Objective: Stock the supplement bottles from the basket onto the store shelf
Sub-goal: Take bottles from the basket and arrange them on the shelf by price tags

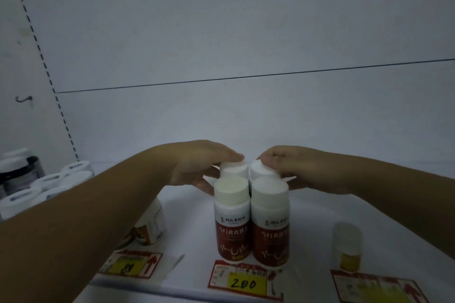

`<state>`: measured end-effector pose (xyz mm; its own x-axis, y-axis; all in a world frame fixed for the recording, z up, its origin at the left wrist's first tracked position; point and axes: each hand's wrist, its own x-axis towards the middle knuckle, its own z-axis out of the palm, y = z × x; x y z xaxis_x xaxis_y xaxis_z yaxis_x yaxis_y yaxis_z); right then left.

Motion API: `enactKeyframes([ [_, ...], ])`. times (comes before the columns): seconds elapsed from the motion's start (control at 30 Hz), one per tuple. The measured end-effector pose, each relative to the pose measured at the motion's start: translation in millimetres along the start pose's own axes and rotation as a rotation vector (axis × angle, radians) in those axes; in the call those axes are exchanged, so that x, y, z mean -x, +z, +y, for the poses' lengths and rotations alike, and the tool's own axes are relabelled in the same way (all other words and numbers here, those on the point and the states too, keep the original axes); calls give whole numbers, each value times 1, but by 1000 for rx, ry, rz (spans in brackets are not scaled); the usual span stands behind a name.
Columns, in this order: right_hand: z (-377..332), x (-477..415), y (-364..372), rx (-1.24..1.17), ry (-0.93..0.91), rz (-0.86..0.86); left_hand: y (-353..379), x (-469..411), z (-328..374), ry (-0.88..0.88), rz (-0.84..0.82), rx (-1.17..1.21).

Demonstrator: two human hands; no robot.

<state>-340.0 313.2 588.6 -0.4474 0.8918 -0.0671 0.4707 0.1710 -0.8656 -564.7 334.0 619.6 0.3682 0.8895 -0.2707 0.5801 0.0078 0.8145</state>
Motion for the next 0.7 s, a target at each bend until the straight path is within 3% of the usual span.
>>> enactKeyframes([
  [0.17,-12,-2,-26,690,-41,416,-3,8,27,96,256,-524],
  [0.27,-25,17,-37,969,33,464,-1,20,43,135,330,-910],
  [0.33,-33,35,-33,1012,47,470,4,32,51,169,356,-1061],
  [0.53,-46,118,17,1095,-12,501,43,82,53,361,384,-1099],
  [0.63,-41,166,44,1104,2,486,69,111,43,462,384,-985],
  [0.7,-32,197,65,1106,-94,572,93,128,33,546,381,-834],
])
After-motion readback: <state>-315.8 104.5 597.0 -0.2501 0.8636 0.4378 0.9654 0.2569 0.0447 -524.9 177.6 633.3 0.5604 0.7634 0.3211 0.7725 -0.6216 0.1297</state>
